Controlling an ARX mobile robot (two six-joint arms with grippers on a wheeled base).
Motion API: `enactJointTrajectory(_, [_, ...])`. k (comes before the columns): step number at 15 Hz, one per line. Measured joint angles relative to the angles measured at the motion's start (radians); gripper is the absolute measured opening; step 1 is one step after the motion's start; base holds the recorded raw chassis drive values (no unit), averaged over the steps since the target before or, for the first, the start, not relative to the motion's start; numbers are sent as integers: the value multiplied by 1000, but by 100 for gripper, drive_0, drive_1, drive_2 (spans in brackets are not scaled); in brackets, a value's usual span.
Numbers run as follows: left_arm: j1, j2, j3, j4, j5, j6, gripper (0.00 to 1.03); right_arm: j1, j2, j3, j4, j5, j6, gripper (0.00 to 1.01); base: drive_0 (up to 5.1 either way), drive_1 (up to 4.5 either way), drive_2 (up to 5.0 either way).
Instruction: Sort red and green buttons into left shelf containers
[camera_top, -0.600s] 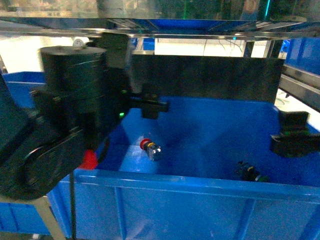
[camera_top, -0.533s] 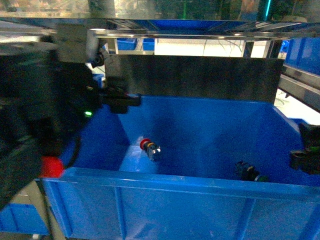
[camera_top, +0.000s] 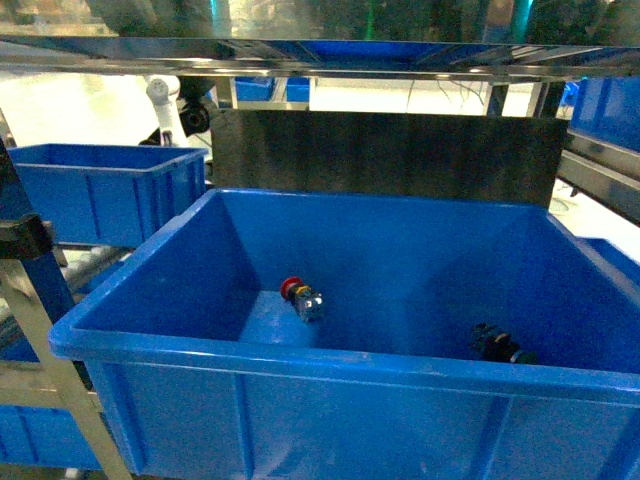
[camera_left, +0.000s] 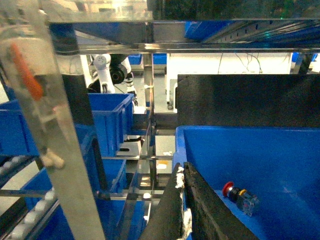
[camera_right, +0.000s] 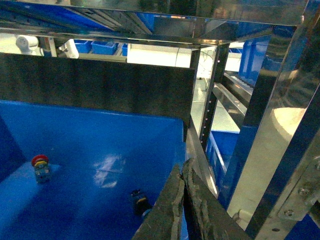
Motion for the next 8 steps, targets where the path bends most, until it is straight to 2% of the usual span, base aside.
enactJointTrajectory(1, [12,-57,-43,-24,19,0,2,-32,-63,-26,-48,-44,0,2,0,0,0])
enactJointTrajectory(2, [20,-98,-72,-47,31,0,2,-68,-112,-40,-86,-61,0,2,0,0,0])
enactJointTrajectory(3, [29,-140,-95,-68,40,0,2,-81,-155,-48,-124,-59,1,2,0,0,0])
enactJointTrajectory(4, [39,-203,-112,-122,49,0,2,-83,-268,-48,-248,-66,2,2,0,0,0])
enactJointTrajectory(5, [50,-320,-126,-220,64,0,2,-78,-374,-49,-314,-70,2,2,0,0,0])
enactJointTrajectory(6, [61,-404,-145,-255,70,0,2,-77,-434,-57,-360,-70,2,2,0,0,0])
enactJointTrajectory(7, [106,-468,-168,-303,122,-1,2,-77,-491,-74,-417,-70,2,2,0,0,0])
enactJointTrajectory(8, [134,-509,-187,-344,140,0,2,-77,-536,-85,-457,-70,2,2,0,0,0])
